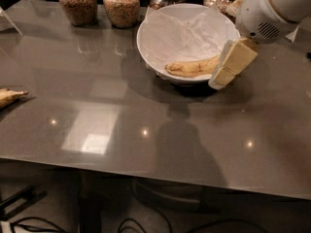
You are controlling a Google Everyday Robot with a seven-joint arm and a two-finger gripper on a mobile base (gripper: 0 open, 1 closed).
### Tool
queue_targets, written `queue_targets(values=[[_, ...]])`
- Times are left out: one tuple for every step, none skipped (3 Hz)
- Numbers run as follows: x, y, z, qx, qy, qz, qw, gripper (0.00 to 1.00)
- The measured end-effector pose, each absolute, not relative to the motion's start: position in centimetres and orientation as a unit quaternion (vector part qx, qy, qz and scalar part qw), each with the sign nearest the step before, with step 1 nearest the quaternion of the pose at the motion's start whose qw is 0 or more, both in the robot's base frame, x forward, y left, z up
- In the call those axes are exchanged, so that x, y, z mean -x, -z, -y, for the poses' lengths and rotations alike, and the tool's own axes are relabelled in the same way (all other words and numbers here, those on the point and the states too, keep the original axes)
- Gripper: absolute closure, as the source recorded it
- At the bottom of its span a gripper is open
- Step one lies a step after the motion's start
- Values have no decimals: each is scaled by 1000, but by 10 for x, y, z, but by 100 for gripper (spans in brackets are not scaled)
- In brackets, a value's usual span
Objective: Pick banana from white bowl
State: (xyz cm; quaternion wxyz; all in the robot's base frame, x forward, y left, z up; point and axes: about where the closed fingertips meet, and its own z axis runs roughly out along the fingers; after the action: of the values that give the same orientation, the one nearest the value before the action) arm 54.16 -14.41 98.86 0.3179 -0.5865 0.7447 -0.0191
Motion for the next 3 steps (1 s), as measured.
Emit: queue_targets(values=[[-596,-996,117,558,8,-740,377,0],[-596,-996,117,558,8,-740,377,0],[-617,-997,114,550,18,-741,386,0]])
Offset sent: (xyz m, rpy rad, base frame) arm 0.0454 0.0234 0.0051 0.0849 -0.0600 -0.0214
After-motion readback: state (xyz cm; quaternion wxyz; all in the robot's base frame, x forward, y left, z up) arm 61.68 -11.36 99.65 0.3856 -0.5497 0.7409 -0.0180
